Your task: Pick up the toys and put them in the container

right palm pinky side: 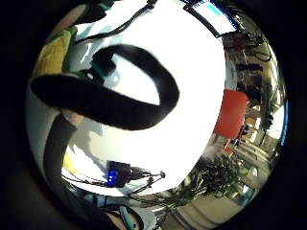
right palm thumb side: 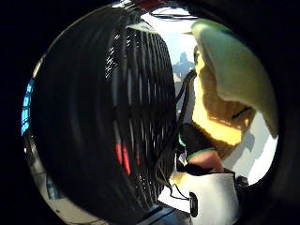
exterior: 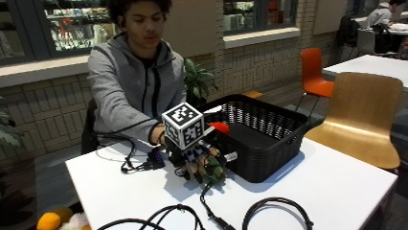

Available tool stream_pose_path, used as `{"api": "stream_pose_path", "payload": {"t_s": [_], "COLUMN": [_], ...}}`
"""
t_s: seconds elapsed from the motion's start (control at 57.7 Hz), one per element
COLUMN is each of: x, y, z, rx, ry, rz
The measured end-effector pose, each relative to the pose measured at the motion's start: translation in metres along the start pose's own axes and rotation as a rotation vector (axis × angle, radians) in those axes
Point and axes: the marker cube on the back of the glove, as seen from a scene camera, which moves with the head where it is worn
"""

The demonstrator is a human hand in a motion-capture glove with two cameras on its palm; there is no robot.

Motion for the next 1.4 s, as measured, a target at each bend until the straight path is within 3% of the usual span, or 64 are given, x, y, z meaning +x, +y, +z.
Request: {"api": "stream_pose_path", "payload": {"t_s": [0.416,0.658,1.022,1.23,1.403], "x": [-0.026,-0.012,0.011,-0.033,-0.100], "y": [-0.009,0.002,0.023,0.045,0.064], "z": [0.027,0.007,-0.075,-0.126,-0.134], "rx": [0.069,0.163,0.307,0.362,0.287], "ry": [-0.034,0.002,-0.018,-0.010,0.002], "rz": [0.122,0.010,-0.036,-0.154,-0.308]}}
